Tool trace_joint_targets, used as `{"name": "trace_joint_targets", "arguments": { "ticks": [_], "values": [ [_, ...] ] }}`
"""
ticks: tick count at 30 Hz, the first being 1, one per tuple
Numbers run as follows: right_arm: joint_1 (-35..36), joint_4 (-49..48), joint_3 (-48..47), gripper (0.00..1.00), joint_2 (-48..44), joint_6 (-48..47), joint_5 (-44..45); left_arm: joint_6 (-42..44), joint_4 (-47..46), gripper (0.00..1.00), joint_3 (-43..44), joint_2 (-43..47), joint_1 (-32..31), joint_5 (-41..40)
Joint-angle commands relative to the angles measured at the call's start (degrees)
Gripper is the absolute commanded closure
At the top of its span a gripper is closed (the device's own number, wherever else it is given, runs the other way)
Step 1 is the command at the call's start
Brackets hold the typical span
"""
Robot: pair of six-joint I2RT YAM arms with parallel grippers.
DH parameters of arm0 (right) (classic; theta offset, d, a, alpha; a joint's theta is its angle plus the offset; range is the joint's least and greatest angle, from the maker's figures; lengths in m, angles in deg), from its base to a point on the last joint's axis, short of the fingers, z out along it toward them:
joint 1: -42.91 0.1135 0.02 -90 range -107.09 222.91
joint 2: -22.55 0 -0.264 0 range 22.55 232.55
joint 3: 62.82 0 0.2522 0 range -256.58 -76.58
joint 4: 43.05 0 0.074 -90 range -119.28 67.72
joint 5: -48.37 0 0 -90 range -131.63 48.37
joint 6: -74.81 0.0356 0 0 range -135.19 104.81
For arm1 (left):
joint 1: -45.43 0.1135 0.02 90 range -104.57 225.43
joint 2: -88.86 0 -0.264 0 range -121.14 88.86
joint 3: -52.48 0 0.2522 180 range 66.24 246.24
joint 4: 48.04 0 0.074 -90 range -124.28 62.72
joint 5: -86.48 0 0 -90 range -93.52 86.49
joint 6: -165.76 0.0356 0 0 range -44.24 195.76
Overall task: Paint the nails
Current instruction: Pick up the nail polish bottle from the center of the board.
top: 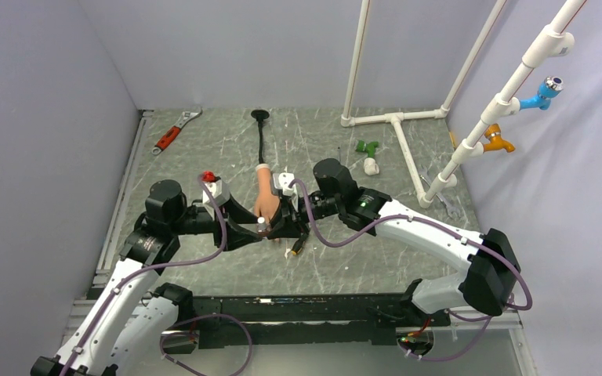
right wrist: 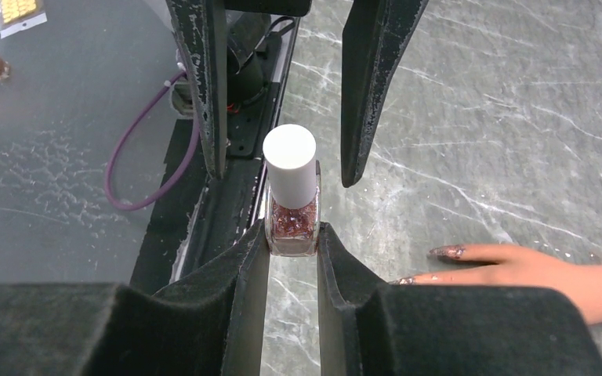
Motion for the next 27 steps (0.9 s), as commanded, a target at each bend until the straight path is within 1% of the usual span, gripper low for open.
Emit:
{"name": "trace_joint_targets", "arguments": {
  "ticks": [1, 10, 12, 19, 27],
  "values": [
    [0.3, -1.6, -2.4, 1.0, -1.2, -1.5, -1.0, 0.9, 0.1, 0.43, 0.6, -0.8, -0.4, -0.4],
    [0.3, -1.7, -2.3, 1.0, -1.1, -1.7, -1.8, 1.0, 1.1, 0.42, 0.6, -1.1, -2.1, -2.4],
    [0.2, -2.0, -2.3, 1.0, -1.4, -1.5, -2.2, 2.9, 1.3, 0.42, 0.7, -1.4, -2.4, -2.8],
    [0.3, -2.7, -2.2, 1.0, -2.0, -1.2, -3.2, 4.5, 3.0, 0.42, 1.2, -1.4, -3.8, -4.9],
    [0.4, -3.5, -1.8, 1.0, -2.4, -0.4, -4.7, 4.9, 3.5, 0.57, 1.1, -0.5, -4.3, -7.1]
  ]
}}
